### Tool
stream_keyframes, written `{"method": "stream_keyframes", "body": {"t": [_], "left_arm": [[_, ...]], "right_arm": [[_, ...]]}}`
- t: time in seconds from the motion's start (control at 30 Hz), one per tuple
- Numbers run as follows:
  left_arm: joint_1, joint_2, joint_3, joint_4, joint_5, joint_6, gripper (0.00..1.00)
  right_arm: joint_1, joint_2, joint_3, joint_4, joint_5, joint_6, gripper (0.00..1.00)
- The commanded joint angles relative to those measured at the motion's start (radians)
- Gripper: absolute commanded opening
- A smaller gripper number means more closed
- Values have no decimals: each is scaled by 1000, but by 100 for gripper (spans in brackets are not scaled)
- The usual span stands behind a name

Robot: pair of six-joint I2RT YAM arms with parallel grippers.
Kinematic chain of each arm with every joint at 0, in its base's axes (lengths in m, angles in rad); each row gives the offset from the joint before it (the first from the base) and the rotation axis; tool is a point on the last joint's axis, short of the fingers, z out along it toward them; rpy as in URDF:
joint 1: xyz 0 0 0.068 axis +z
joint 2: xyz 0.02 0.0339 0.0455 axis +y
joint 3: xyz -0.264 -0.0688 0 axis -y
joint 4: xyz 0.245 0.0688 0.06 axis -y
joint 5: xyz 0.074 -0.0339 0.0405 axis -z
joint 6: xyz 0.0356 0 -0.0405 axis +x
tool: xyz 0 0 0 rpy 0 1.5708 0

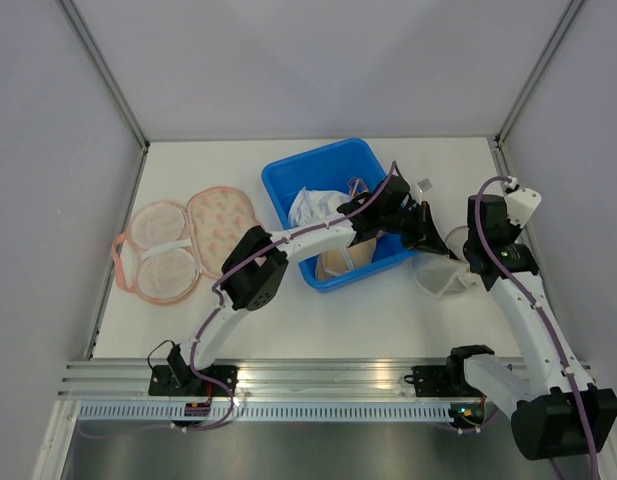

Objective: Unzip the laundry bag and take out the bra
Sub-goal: Open the laundry bag at the center of the board.

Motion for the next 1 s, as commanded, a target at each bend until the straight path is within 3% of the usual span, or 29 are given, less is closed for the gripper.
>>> {"method": "stream_keyframes", "body": {"t": [0.0, 0.1, 0.23, 0.37, 0.57, 0.87, 0.97], "left_arm": [[-25, -75, -25, 69, -27, -4, 11], [-41, -77, 4, 68, -41, 27, 21], [-61, -62, 119, -13, -39, 106, 32], [-68, -126, 156, -148, -187, 218, 37], [-73, -161, 233, -334, -416, 301, 38], [-69, -117, 326, -326, -346, 358, 46], [-55, -119, 303, -325, -350, 363, 47]], "right_arm": [[-47, -16, 23, 168, 24, -139, 0], [-86, -20, 34, 216, 33, -157, 0], [-126, -61, 8, 386, -69, -235, 0], [-138, -113, -9, 481, -164, -272, 0], [-147, -158, 6, 409, -344, -288, 0], [-150, -337, -173, 355, -536, -193, 0], [-152, -381, -195, 305, -507, -186, 0]]}}
